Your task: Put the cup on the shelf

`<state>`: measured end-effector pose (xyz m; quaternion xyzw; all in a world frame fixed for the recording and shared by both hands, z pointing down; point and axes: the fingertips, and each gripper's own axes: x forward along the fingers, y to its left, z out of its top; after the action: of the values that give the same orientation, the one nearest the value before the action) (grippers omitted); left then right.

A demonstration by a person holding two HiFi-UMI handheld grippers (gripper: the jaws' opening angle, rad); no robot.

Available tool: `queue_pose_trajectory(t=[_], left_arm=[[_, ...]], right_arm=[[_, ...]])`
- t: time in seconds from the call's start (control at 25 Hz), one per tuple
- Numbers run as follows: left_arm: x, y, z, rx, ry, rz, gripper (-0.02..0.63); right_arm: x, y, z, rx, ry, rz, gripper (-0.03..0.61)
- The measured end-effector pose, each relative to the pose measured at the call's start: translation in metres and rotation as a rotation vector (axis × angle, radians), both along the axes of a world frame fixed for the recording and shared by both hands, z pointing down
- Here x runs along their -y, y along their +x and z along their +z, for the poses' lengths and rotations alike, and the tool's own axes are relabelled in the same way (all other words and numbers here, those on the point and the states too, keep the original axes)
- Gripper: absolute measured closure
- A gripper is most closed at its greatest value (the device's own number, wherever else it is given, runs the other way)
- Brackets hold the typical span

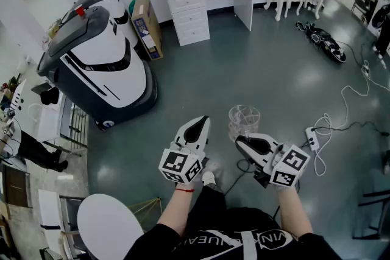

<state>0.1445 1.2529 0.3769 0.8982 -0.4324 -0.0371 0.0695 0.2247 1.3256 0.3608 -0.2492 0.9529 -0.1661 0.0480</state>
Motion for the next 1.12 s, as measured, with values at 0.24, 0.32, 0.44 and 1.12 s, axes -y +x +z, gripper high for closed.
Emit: queue_pose_trajectory(t=[0.24, 0.32, 0.44, 1.12], left_arm=[[0.086, -0.022, 0.016, -0.014, -0.015, 0.027, 0.609], [0.112, -0.031, 0.020, -0.014, -0.027, 0.029, 0.609], [0.148, -0.045, 0.023, -0.013, -0.043, 0.035, 0.609], [0.310, -0.077, 0.032, -0.028, -0.058, 0.051, 0.609]], right_arm=[[0.090, -0.025, 0.009, 0.040, -0.005, 0.025, 0.555], [0.120, -0.034, 0.013, 0.033, -0.007, 0.035, 0.555], [0.161, -0.049, 0.016, 0.039, -0.014, 0.051, 0.555], [0.334, -0.090, 0.026, 0.065, 0.008, 0.081, 0.555]])
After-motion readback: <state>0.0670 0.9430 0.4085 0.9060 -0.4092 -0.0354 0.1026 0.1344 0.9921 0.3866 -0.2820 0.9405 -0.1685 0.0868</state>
